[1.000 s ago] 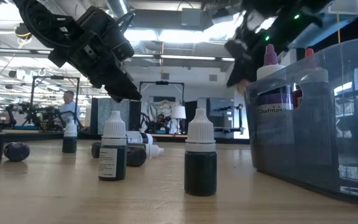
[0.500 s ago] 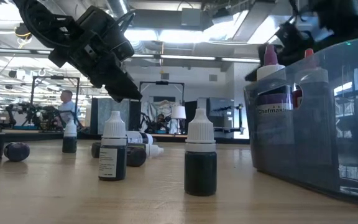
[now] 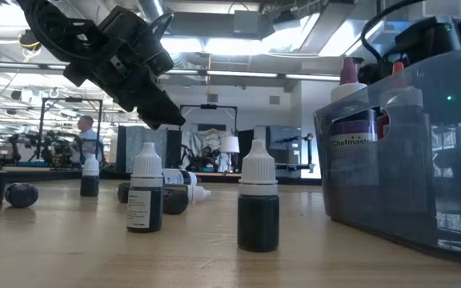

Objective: Pick & Place food coloring
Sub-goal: Put the large yellow food coloring bottle into the bin

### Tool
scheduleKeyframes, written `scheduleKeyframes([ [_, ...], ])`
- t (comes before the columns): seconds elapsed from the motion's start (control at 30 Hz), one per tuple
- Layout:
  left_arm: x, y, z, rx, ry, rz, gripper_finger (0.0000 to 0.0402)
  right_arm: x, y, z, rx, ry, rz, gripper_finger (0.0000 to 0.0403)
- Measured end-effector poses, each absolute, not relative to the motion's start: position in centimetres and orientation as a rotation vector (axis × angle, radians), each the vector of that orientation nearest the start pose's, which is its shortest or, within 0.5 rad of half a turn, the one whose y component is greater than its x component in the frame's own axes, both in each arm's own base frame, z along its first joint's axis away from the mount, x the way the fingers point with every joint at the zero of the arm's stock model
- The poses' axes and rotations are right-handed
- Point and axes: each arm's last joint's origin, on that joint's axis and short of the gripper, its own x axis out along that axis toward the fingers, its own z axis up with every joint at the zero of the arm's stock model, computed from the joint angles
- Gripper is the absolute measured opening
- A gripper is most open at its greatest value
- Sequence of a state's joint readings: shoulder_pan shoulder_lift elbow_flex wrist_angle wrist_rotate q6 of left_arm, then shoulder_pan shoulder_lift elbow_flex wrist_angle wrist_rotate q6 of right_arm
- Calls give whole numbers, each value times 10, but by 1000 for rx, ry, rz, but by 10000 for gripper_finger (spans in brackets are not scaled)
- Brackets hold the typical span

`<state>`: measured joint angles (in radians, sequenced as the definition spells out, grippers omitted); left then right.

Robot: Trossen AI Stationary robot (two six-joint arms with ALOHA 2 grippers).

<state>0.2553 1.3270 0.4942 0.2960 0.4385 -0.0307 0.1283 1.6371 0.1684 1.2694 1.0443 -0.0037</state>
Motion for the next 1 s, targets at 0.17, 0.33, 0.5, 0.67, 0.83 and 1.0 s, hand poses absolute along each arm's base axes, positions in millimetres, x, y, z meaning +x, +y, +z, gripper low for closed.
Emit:
scheduleKeyframes([
  [0.17,241,50,171,-213,508,-171,144,208,-4,111,-89,94,-923,123],
  [0.33,241,50,171,-213,508,-171,144,221,-11,105,-95,85,-915,123],
  [0.5,241,50,171,-213,509,-171,144,245,-16,102,-159,100,-910,123],
  [0.67,241,50,171,-213,508,-171,144,255,-23,97,-191,123,-923,123],
  [0.83,241,50,171,-213,509,-171,144,256,-25,91,-177,135,-921,125],
  [1.0,241,50,171,-212,509,-171,144,256,-25,90,-180,139,-923,129],
])
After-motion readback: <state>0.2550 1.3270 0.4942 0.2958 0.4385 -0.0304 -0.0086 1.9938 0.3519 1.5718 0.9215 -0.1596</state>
